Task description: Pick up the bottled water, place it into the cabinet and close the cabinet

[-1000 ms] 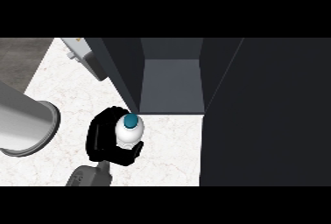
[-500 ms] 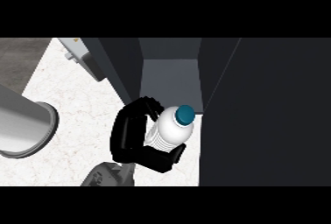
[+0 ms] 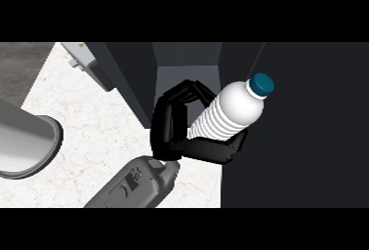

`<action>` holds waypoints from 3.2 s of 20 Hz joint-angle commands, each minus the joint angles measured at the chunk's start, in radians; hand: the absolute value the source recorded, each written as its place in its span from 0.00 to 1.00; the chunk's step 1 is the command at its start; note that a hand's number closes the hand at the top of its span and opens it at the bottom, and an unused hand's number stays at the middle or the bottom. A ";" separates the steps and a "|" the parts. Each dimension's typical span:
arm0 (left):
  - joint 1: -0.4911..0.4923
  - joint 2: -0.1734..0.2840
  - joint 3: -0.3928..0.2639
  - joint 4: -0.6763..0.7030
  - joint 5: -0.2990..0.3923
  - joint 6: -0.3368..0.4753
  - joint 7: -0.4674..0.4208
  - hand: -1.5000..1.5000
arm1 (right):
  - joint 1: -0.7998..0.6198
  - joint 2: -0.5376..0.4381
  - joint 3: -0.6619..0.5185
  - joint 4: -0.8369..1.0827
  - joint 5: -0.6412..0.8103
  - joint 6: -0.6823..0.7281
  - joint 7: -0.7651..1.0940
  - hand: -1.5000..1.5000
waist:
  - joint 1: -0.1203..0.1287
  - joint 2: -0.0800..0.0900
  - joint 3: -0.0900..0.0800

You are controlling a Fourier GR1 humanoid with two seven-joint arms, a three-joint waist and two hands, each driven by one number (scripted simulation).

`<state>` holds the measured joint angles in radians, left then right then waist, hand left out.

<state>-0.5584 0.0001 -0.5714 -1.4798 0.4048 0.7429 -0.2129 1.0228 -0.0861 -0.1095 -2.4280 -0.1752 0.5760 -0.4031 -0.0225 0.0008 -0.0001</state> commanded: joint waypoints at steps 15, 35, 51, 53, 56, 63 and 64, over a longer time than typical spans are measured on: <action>-0.195 0.000 0.046 0.426 0.080 0.022 -0.118 1.00 | -0.040 -0.037 -0.113 -0.088 -0.190 0.012 0.103 0.00 | -0.012 0.008 -0.001; -0.506 0.013 0.228 0.988 0.092 -0.075 -0.265 1.00 | -0.030 -0.024 -0.110 -0.094 -0.206 0.052 0.097 0.00 | -0.028 0.014 -0.001; -0.689 0.001 0.312 1.218 0.092 -0.154 -0.283 0.00 | -0.084 -0.050 -0.146 -0.026 -0.219 0.071 0.089 0.00 | -0.034 0.015 -0.001; -0.684 0.032 0.327 1.223 0.088 -0.204 -0.314 0.00 | -0.121 -0.042 -0.141 -0.020 -0.208 0.043 0.109 0.00 | -0.019 0.014 -0.001; -0.638 0.001 0.355 1.156 0.120 -0.269 -0.394 0.00 | -0.089 -0.039 -0.133 -0.047 -0.223 0.049 0.117 0.00 | -0.013 0.009 -0.001; -0.517 0.000 0.295 1.011 0.178 -0.379 -0.380 0.00 | -0.094 -0.017 -0.083 -0.113 -0.197 -0.001 0.184 0.00 | 0.010 -0.003 -0.002; -0.502 0.000 0.303 1.004 0.153 -0.395 -0.385 0.00 | -0.083 -0.024 -0.126 -0.080 -0.205 0.031 0.133 0.00 | 0.014 -0.005 -0.001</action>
<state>-1.1249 0.0014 -0.2473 -0.4075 0.5599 0.4028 -0.6017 0.9101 -0.1175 -0.2142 -2.3911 -0.3161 0.6217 -0.3192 -0.0271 0.0032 -0.0014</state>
